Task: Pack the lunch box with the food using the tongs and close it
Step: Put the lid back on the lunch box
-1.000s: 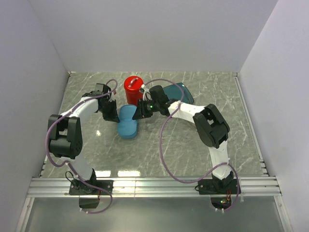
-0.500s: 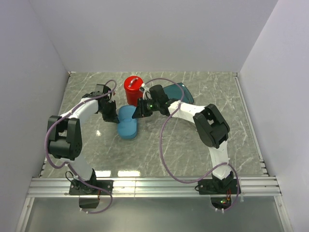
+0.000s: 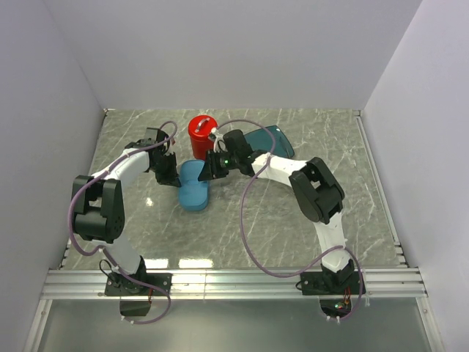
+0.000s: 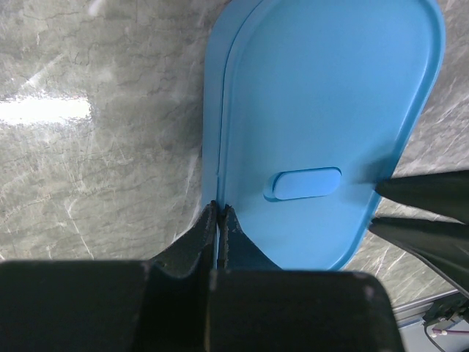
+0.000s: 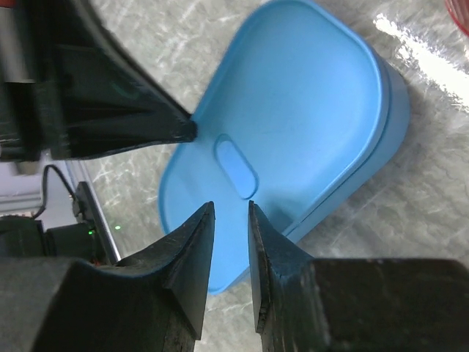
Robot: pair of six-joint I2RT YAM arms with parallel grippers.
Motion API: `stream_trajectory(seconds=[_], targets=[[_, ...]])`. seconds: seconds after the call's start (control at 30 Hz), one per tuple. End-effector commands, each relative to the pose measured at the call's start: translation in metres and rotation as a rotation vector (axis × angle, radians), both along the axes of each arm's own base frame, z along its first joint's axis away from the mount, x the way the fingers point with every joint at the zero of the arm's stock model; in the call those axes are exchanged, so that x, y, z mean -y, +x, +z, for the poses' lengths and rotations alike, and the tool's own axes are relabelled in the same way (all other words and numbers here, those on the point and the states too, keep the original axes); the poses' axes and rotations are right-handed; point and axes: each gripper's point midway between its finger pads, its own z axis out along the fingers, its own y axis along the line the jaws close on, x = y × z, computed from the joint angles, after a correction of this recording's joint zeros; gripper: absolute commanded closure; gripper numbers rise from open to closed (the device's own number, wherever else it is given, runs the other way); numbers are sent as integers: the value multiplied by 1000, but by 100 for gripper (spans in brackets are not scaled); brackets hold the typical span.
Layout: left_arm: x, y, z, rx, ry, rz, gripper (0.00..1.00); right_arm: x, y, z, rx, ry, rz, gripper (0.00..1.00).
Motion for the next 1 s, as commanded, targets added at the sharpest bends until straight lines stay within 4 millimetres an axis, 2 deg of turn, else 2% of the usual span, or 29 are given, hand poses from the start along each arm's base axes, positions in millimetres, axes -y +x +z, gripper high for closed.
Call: stream_trajectory(seconds=[0.0, 0.2, 0.43, 0.5, 0.57, 0.67, 0.7, 0.73, 0.8, 0.87, 0.97], targets=[[-4, -13, 1, -31, 32, -13, 100, -7, 8, -9, 24, -20, 1, 68], [-3, -13, 1, -29, 29, -15, 97, -5, 6, -27, 6, -50, 2, 69], [2, -13, 13, 2, -3, -28, 67, 0, 2, -42, -11, -79, 0, 69], [5, -11, 19, 16, -25, -28, 64, 0, 1, -45, -17, -84, 0, 69], [7, -7, 32, 52, -58, -28, 62, 1, 1, -48, -22, -88, 1, 69], [9, 3, 57, 147, -125, -14, 55, 1, -1, -51, -27, -92, 8, 69], [7, 7, 64, 182, -136, -11, 46, 2, 0, -53, -29, -95, 7, 69], [7, 13, 80, 250, -158, -19, 43, 1, -2, -53, -31, -94, 13, 70], [8, 17, 93, 327, -161, -71, 32, 2, -2, -53, -34, -92, 15, 70], [12, 20, 108, 411, -163, -158, 27, 1, -4, -52, -37, -88, 23, 70], [15, 19, 122, 471, -197, -230, 26, 1, -4, -50, -25, -88, 24, 69]])
